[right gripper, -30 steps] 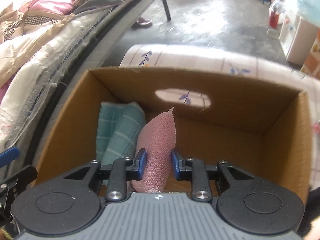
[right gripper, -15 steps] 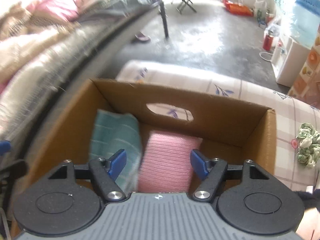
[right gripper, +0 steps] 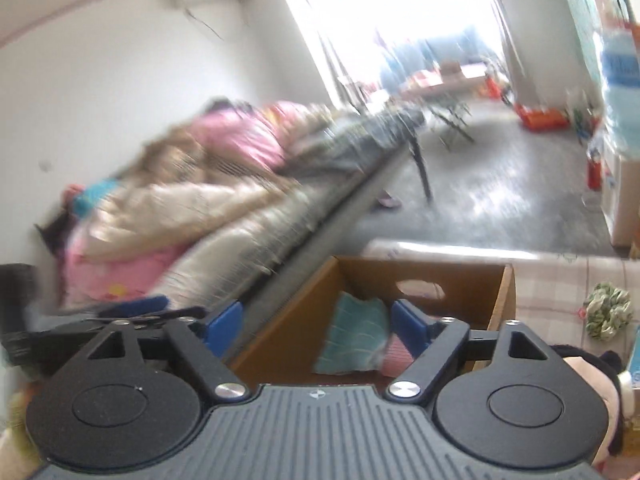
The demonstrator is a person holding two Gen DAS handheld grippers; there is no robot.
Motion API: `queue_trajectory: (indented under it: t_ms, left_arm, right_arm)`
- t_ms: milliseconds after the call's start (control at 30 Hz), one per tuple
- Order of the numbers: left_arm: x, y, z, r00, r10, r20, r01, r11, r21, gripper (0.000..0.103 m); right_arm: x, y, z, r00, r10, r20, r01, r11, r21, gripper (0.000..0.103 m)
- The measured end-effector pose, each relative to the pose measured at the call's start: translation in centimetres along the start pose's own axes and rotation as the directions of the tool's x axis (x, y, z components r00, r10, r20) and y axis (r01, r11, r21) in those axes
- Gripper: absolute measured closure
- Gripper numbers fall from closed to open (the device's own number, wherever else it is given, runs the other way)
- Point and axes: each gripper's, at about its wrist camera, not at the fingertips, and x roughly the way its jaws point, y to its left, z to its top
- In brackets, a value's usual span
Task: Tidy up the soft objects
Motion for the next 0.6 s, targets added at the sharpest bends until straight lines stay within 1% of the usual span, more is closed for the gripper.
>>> queue_trajectory:
  t_ms: [33,67,133,233,300,367,400,433,500,533,600]
  left_arm:
    - [-0.8,0.0,-0.1,1.000,-0.007,0.005,0.007,1.000,-0.006,0.002]
    - [-1.7,-0.1,-0.2,1.000,-0.012,0.010,0.012,1.000,-0.005,0.001]
    - [-3.6,-0.5,-0.6,0.999,-0.025,0.027,0.024,1.000,0.015,0.000]
    - [-6.6,-1.4,-1.3,0.998,-0.036,0.047,0.034,0.998,0.057,0.000]
    - [-8.4,-1.8,-1.8,0.996,-0.041,0.078,0.037,0.998,0.060,0.000]
    - [-9.9,-2.2,-2.4,0.993,-0.062,0.102,0.056,0.996,0.064,0.000]
    - [-10.4,-2.5,-2.7,0.992,-0.079,0.100,0.073,0.995,0.066,0.000]
    - [-10.7,-2.8,-3.1,0.991,-0.103,0.084,0.097,0.993,0.071,0.000]
    - [-11.1,-3.5,-4.0,0.989,-0.142,0.041,0.138,0.987,0.082,0.000]
    - [-11.4,-3.9,-4.5,0.987,-0.157,0.029,0.153,0.984,0.096,0.000]
    - [-11.5,-4.8,-5.3,0.984,-0.179,0.018,0.175,0.976,0.126,0.000]
  right_arm:
    - [-1.7,0.6,-0.1,0.999,0.007,0.031,-0.007,1.000,-0.006,0.006]
    - [-3.6,1.2,-0.3,0.998,0.010,0.066,-0.009,1.000,-0.018,0.002]
    - [-7.3,2.3,-0.7,0.991,0.011,0.133,-0.003,0.998,-0.059,0.000]
    - [-11.9,3.9,-2.0,0.977,-0.047,0.209,0.071,0.992,-0.106,0.000]
    - [-14.2,4.5,-3.3,0.970,-0.094,0.223,0.120,0.987,-0.107,0.000]
    - [-15.8,4.9,-4.8,0.964,-0.139,0.227,0.165,0.981,-0.102,0.000]
    - [-16.5,5.1,-5.6,0.962,-0.163,0.220,0.188,0.977,-0.099,0.000]
    - [-17.2,5.2,-6.2,0.958,-0.192,0.215,0.215,0.972,-0.091,0.000]
    - [-18.6,5.1,-7.7,0.953,-0.219,0.212,0.240,0.968,-0.080,0.000]
    - [-19.4,5.2,-8.5,0.945,-0.242,0.221,0.262,0.963,-0.067,0.000]
    - [-20.6,5.0,-9.8,0.917,-0.323,0.234,0.339,0.940,-0.032,0.000]
